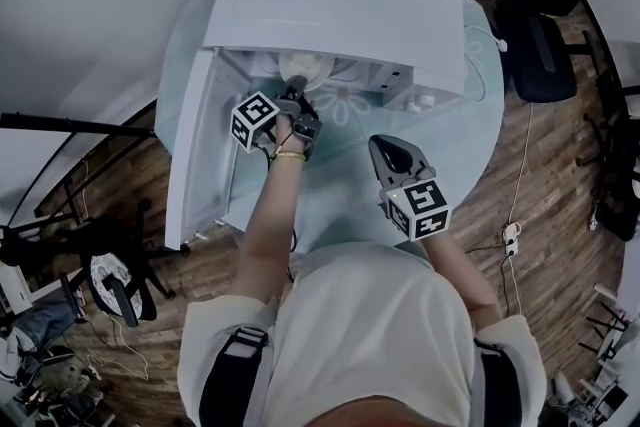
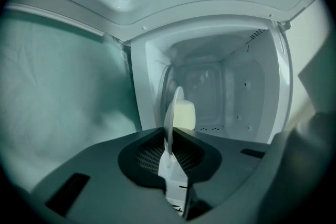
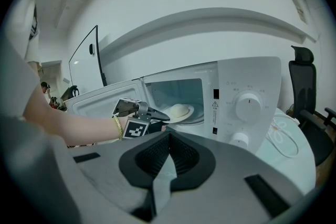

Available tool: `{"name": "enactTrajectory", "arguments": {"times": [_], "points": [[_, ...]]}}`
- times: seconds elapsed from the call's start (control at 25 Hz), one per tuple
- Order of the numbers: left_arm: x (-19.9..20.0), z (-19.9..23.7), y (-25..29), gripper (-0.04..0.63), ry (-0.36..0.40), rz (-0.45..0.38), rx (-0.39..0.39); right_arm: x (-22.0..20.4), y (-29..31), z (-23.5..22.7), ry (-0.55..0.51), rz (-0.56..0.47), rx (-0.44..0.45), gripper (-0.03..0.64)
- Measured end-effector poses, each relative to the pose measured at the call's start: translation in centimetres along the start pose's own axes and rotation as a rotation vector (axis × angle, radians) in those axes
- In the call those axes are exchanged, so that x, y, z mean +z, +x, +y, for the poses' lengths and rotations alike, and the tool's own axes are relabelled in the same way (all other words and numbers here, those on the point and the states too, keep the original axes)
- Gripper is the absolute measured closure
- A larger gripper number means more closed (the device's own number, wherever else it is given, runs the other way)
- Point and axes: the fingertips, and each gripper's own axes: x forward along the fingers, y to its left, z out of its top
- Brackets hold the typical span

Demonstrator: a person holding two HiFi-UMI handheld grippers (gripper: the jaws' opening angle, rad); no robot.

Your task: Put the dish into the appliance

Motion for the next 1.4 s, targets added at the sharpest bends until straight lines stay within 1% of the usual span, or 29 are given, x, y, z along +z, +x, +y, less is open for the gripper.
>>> {"name": "enactTrajectory", "arguments": {"times": [0.2, 0.4, 0.56, 0.68, 0.72, 0.96, 1.12, 1.28, 1.4], "points": [[-0.1, 0.0, 0.6, 0.548, -0.007, 0.003, -0.008, -0.2, -0.1, 0.2, -0.001, 0.002, 0.002, 0.611], [-0.3, -0.1, 0.7, 0.546, 0.022, 0.028, -0.008, -0.3, -0.4, 0.5, -0.001, 0.000, -0.002, 0.611], [-0.1, -0.7, 0.4, 0.544, 0.055, 0.020, -0.021, -0.1, -0.8, 0.6, -0.002, -0.009, -0.006, 0.611], [0.0, -1.2, 0.0, 0.460, 0.053, 0.014, -0.047, -0.2, -1.2, 0.7, 0.000, -0.015, -0.007, 0.611], [-0.1, -1.2, -0.2, 0.442, 0.053, 0.013, -0.052, -0.2, -1.3, 0.7, 0.002, -0.017, -0.006, 0.611], [-0.7, -1.4, -1.7, 0.413, 0.058, 0.005, -0.059, -0.6, -2.0, 1.4, 0.003, -0.022, 0.004, 0.611], [-1.9, -1.7, -3.3, 0.413, 0.071, 0.007, -0.070, -0.8, -2.6, 1.9, 0.008, -0.032, 0.022, 0.611], [-4.0, -2.1, -5.6, 0.413, 0.087, 0.017, -0.089, -0.9, -3.5, 2.4, 0.012, -0.043, 0.039, 0.611], [-5.9, -2.7, -7.4, 0.414, 0.137, 0.026, -0.098, -0.9, -4.3, 2.6, 0.018, -0.052, 0.052, 0.611]]}}
